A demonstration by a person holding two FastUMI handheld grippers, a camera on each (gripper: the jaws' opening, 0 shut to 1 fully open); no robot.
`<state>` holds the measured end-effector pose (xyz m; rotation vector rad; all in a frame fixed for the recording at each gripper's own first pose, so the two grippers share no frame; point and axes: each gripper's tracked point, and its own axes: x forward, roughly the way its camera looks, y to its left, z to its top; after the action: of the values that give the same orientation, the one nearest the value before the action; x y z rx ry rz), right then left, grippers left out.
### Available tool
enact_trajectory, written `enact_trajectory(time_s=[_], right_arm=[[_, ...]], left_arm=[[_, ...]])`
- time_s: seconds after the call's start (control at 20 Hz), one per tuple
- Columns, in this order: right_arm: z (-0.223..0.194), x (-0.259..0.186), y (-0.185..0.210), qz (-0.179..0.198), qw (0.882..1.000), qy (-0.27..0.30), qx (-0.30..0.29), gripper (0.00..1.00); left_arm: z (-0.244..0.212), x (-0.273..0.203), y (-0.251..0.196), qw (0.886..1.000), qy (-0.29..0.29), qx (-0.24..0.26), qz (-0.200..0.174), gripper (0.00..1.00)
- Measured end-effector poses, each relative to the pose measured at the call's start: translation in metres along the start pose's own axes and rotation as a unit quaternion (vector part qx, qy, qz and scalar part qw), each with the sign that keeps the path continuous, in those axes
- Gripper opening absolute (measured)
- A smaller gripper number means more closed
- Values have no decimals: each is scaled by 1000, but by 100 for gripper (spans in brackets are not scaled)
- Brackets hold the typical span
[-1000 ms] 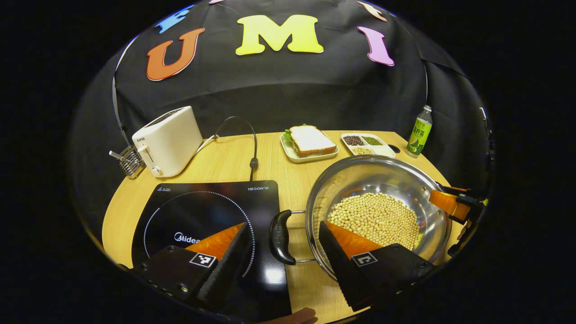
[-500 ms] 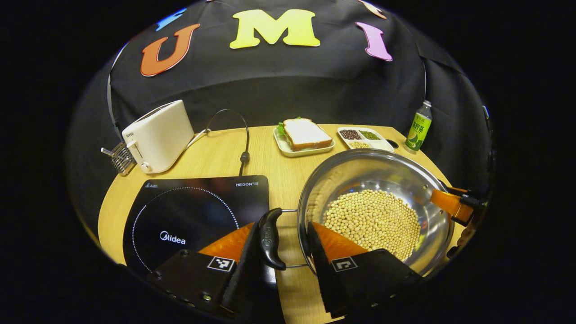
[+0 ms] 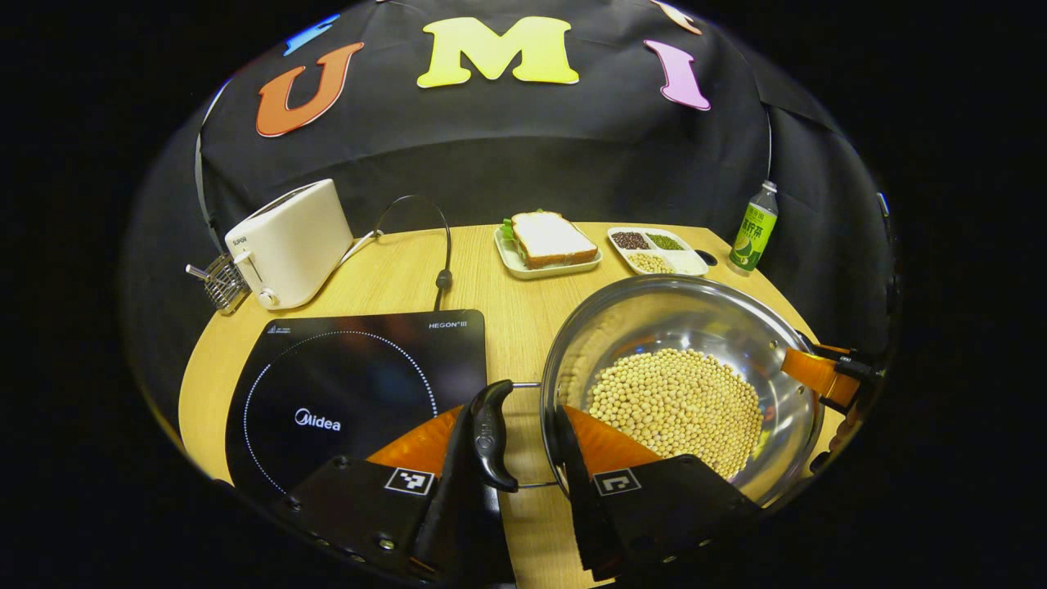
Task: First push the handle of the pot to place it horizontally, then grasp the pot with both hands and set it on the induction cooktop.
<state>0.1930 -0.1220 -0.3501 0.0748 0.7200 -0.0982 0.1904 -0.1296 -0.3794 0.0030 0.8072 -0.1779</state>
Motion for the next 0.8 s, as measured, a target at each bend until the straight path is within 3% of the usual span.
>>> enact_trajectory(time_s=[0.05, 0.4, 0.8], right_arm=[[2, -6, 3, -1, 1000, -2, -4, 63], [40, -57, 40, -11, 999, -35, -33, 63], [67, -88, 130, 11, 996, -65, -56, 63]], left_arm=[[3, -4, 2, 1000, -5, 1, -1, 56], [33, -50, 29, 998, -54, -17, -5, 55], [58, -97, 108, 995, -91, -37, 17, 55]])
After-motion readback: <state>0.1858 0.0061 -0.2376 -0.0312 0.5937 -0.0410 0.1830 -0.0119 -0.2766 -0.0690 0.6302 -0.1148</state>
